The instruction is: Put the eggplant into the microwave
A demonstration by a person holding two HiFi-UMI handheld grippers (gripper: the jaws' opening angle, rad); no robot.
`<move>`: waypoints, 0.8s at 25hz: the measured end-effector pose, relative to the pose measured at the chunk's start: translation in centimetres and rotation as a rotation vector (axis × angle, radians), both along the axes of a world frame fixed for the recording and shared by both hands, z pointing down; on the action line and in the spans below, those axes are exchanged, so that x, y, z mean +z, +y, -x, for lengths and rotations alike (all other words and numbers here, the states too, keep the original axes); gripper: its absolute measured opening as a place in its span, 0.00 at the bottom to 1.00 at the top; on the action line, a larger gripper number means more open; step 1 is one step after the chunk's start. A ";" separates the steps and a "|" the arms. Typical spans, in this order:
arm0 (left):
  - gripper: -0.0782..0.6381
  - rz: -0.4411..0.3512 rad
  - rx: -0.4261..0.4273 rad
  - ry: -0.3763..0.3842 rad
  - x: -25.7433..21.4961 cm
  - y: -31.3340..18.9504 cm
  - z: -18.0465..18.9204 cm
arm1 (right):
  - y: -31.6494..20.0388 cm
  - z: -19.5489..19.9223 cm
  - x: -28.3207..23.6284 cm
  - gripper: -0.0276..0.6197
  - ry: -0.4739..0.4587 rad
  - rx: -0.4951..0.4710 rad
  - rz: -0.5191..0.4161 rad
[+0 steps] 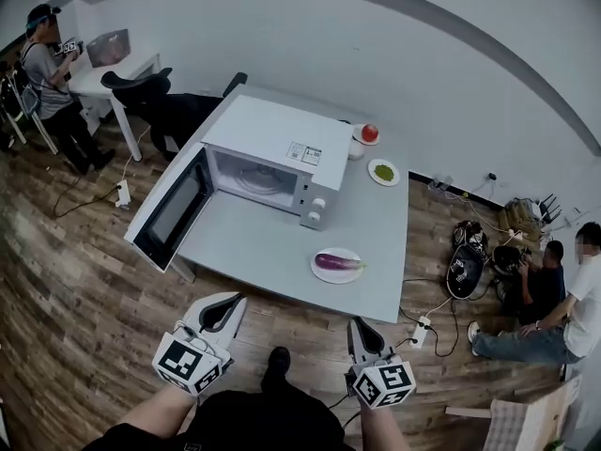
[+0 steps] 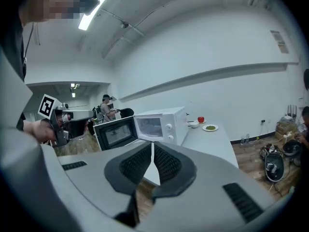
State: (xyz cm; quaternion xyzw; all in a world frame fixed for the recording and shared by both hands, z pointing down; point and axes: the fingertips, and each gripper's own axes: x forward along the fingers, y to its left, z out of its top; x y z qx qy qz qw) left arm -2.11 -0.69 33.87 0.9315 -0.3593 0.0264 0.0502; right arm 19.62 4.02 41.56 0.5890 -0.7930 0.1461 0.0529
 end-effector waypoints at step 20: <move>0.12 0.151 0.117 -0.082 5.9 -16.6 -9.4 | -13.5 -7.1 16.0 0.16 -0.297 0.111 0.351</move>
